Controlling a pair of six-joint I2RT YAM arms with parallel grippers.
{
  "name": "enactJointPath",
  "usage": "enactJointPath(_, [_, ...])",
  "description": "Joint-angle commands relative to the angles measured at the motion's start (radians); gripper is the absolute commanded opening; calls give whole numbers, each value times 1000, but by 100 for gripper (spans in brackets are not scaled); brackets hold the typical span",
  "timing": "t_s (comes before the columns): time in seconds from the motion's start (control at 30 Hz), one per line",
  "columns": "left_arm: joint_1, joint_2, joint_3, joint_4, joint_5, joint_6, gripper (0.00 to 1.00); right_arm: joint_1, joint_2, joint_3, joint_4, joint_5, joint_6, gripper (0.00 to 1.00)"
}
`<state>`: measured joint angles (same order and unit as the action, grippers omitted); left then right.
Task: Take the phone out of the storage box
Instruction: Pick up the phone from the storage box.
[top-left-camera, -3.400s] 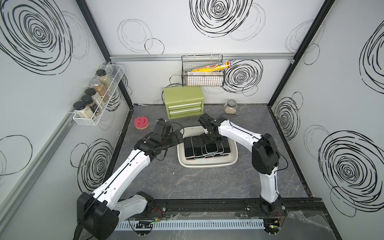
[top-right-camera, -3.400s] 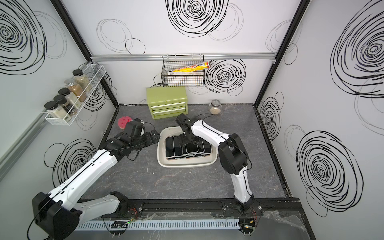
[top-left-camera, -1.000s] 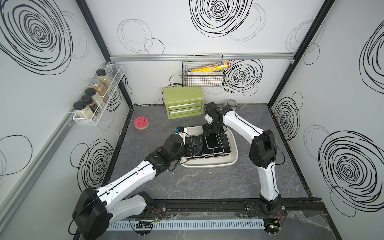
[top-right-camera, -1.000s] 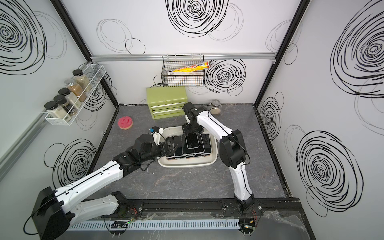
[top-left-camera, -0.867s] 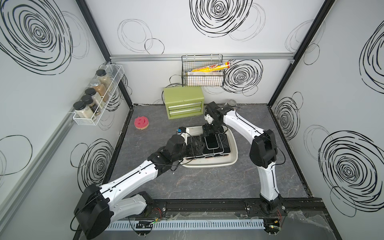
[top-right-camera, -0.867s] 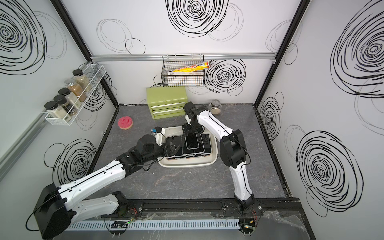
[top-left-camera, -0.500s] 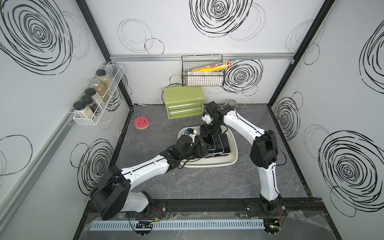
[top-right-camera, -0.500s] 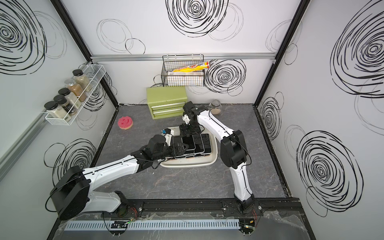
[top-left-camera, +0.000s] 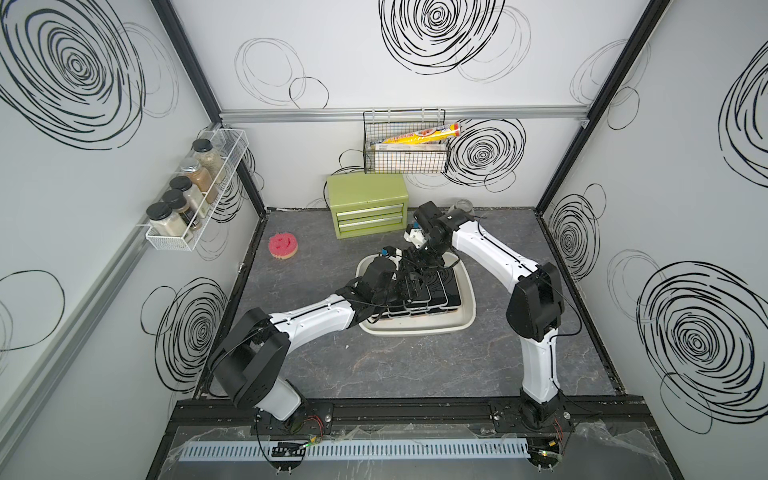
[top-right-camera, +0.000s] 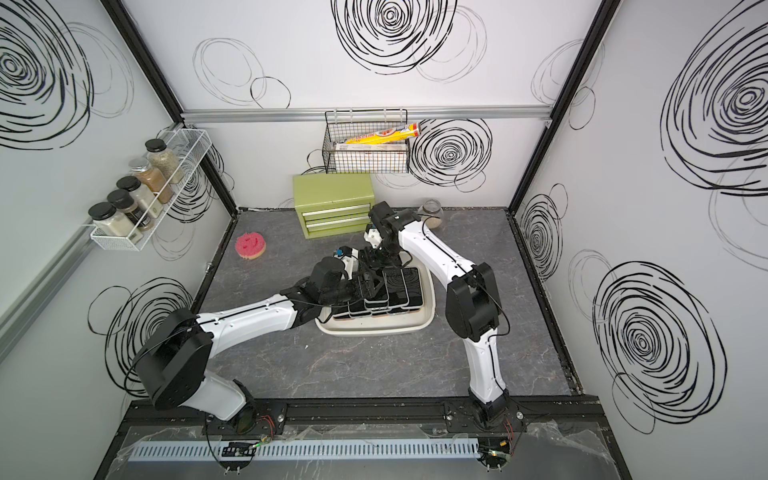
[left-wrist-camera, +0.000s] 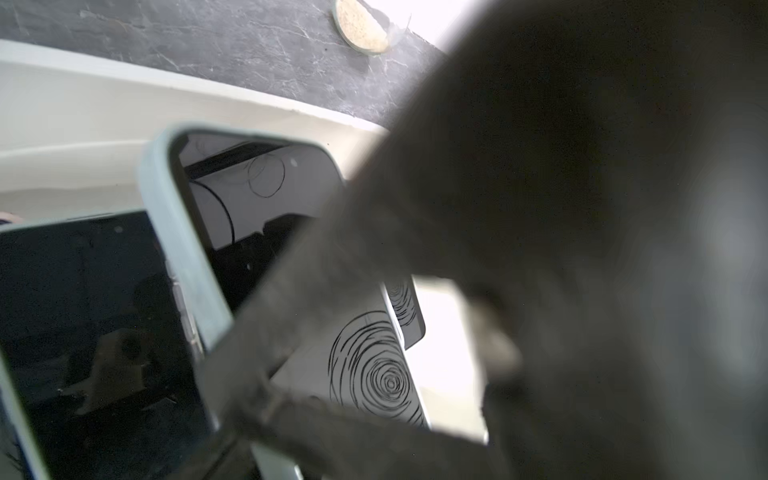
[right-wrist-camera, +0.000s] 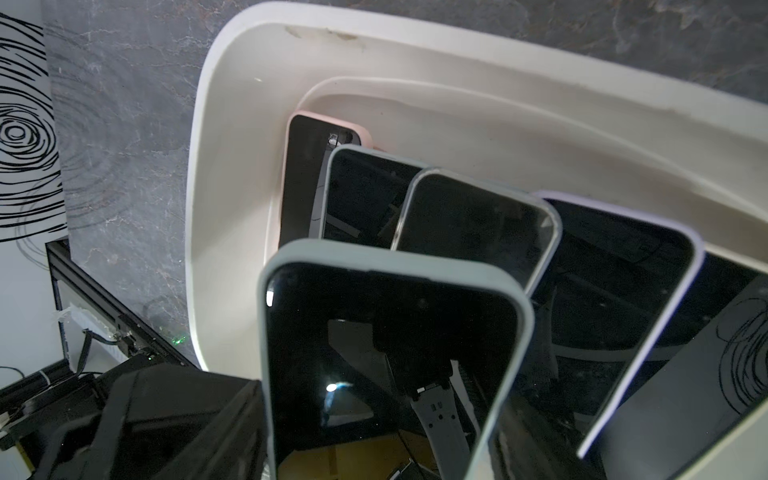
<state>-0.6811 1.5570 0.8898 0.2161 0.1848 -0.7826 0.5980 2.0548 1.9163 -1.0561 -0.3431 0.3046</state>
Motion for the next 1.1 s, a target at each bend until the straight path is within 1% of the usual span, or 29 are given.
enactJointPath(0.0, [8, 17, 36, 47, 2, 22, 67, 0, -51, -14, 15, -55, 2, 60])
enactJointPath(0.1, [9, 15, 34, 41, -12, 22, 55, 0, -45, -5, 13, -61, -1, 59])
enactJointPath(0.13, [11, 13, 30, 45, -8, 22, 48, 0, -41, -2, 14, -66, -1, 59])
enactJointPath(0.23, [17, 13, 31, 46, 0, 19, 34, 0, -33, 6, 20, -83, 2, 59])
enactJointPath(0.33, [24, 11, 35, 46, 17, 22, 15, 0, -28, 15, 24, -91, 1, 60])
enactJointPath(0.4, [27, 3, 33, 47, 19, 20, 13, 0, -24, 21, 25, -96, 0, 64])
enactJointPath(0.47, [30, -11, 34, 38, 14, 22, 9, 0, -20, 28, 26, -99, 1, 67])
enactJointPath(0.6, [44, -31, 32, 37, 30, 14, 9, -1, -15, 40, 43, -120, 3, 69])
enactJointPath(0.67, [49, -39, 35, 26, 30, 19, 7, -4, -4, 60, 34, -115, 4, 73])
enactJointPath(0.77, [68, -63, 34, 0, 31, 20, 6, -26, -5, 102, 26, -95, 13, 83])
enactJointPath(0.8, [81, -76, 28, -9, 39, 19, 6, -44, -10, 117, 32, -88, 24, 86])
enactJointPath(0.9, [132, -136, 17, -51, 54, 22, 6, -106, -24, 170, 54, -97, 62, 92])
enactJointPath(0.93, [154, -163, 15, -76, 60, 30, 6, -123, -30, 186, 63, -105, 69, 97])
enactJointPath(1.0, [208, -215, 16, -138, 68, 54, 6, -144, -35, 215, 67, -117, 70, 98])
enactJointPath(1.07, [280, -270, 17, -215, 78, 81, 5, -151, -38, 233, 60, -103, 64, 98])
